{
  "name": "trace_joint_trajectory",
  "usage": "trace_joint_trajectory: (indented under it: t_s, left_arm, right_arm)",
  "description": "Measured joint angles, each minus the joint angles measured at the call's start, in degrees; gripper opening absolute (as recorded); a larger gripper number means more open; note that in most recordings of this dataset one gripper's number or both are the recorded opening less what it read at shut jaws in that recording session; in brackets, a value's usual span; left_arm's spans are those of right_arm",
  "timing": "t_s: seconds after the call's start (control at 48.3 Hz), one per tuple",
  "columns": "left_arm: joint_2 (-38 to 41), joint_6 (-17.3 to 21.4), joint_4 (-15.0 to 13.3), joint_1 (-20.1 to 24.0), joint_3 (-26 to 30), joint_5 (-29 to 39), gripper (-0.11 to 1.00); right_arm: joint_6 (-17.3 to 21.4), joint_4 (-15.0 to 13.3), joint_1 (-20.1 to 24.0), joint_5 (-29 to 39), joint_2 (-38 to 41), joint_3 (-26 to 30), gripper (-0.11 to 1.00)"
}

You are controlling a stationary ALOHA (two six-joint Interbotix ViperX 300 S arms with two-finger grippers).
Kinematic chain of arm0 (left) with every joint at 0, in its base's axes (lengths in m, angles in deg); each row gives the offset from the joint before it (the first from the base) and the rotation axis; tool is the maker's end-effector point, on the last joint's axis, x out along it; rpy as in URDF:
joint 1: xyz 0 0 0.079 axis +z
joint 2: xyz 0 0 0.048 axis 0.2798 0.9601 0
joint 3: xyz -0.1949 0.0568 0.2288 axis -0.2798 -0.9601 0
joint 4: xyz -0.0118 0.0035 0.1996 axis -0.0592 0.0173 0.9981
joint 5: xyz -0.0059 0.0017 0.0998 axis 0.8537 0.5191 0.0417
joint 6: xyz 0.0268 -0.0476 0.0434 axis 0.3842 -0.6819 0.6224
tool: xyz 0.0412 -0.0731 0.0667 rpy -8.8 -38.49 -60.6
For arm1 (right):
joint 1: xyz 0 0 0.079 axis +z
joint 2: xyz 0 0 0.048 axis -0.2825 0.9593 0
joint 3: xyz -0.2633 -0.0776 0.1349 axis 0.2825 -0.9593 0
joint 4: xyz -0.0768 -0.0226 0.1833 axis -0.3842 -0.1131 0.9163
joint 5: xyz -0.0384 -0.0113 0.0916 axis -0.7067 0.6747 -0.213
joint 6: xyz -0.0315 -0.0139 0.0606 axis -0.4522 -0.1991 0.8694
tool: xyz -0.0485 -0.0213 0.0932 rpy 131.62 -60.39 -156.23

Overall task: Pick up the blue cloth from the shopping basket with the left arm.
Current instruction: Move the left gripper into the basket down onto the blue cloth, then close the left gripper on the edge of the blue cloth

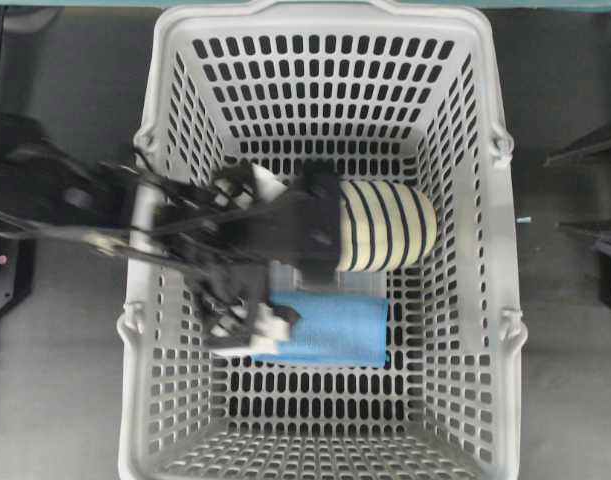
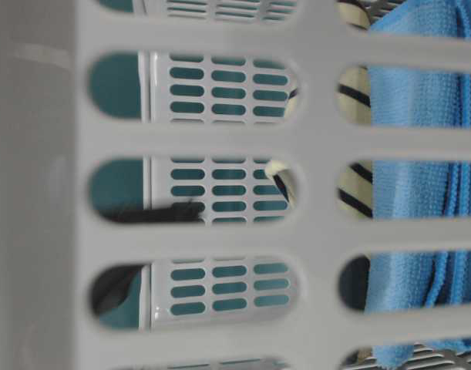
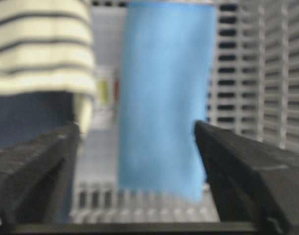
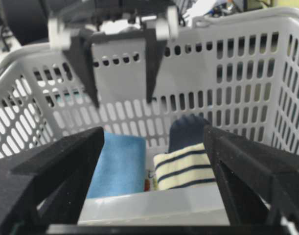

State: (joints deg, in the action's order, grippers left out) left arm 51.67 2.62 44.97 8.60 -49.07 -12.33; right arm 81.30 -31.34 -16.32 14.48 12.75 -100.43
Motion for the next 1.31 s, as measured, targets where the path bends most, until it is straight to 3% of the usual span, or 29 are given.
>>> trace_joint_trajectory:
  t_s: [0.207, 0.394, 0.995, 1.119, 1.305]
  left_arm:
    - [8.3, -0.1, 0.0, -2.6, 4.8, 2.3, 0.90]
    - [13.1, 0.1, 0.0, -3.5, 5.4, 3.9, 0.90]
    - [14.7, -1.1, -0.1, -2.9, 3.6, 2.5, 0.86]
    - [14.7, -1.8, 0.0, -2.9, 3.5, 2.0, 0.68]
    - [14.7, -1.0, -0.1, -2.8, 3.4, 2.0, 0.17]
  right_arm:
    - [-0.1, 0.0, 0.1, -0.1, -0.1, 0.0, 0.79]
    - [-0.2, 0.0, 0.0, -0.2, -0.2, 0.0, 0.78]
    - [-0.2, 0.0, 0.0, -3.0, -1.6, -1.3, 0.78]
    - [-0.2, 0.0, 0.0, -3.2, -1.6, -1.5, 0.78]
    - [-0.2, 0.0, 0.0, -3.3, -1.6, -1.6, 0.78]
